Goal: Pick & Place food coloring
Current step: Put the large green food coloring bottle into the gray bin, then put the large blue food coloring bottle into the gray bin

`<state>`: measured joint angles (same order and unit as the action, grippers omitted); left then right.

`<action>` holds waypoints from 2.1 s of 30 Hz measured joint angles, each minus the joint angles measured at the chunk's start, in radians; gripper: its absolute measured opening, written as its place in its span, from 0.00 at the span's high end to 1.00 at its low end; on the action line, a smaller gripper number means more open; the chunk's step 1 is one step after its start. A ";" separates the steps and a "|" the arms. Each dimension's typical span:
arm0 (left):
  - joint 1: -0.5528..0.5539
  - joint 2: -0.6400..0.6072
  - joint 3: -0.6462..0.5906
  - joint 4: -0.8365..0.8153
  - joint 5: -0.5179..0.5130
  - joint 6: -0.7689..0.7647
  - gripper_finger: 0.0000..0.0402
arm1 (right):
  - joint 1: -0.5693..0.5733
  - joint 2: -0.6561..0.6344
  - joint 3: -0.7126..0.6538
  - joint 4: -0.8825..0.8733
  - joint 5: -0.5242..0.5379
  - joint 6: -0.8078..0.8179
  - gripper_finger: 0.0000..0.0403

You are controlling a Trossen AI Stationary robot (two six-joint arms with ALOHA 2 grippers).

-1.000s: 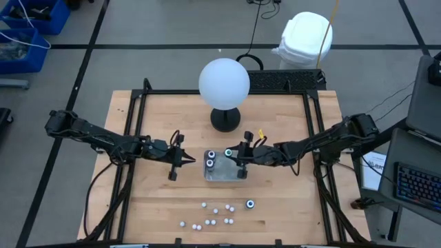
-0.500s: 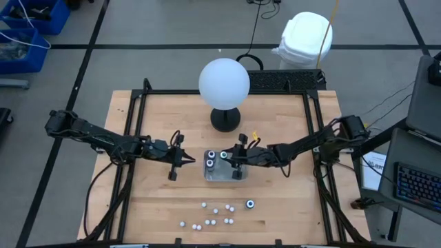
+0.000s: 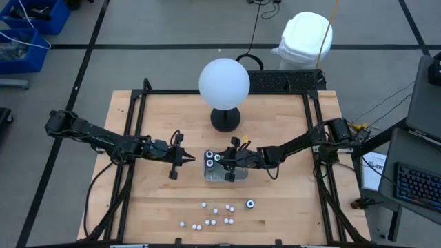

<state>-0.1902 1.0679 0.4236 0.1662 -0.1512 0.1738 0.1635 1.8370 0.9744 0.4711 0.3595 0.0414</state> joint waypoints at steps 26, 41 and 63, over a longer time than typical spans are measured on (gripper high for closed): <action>0.000 0.000 0.000 -0.006 -0.008 0.009 0.94 | -0.031 -0.003 -0.010 -0.050 0.005 0.051 0.66; 0.000 0.000 0.000 -0.005 -0.008 0.010 0.94 | -0.036 0.000 -0.012 -0.034 0.005 0.051 0.48; 0.000 0.000 0.000 -0.005 -0.008 0.014 0.94 | -0.031 -0.005 -0.012 0.042 0.005 0.044 0.41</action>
<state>-0.1902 1.0679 0.4236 0.1608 -0.1589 0.1883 0.1322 1.8322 0.9619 0.5132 0.3641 0.0853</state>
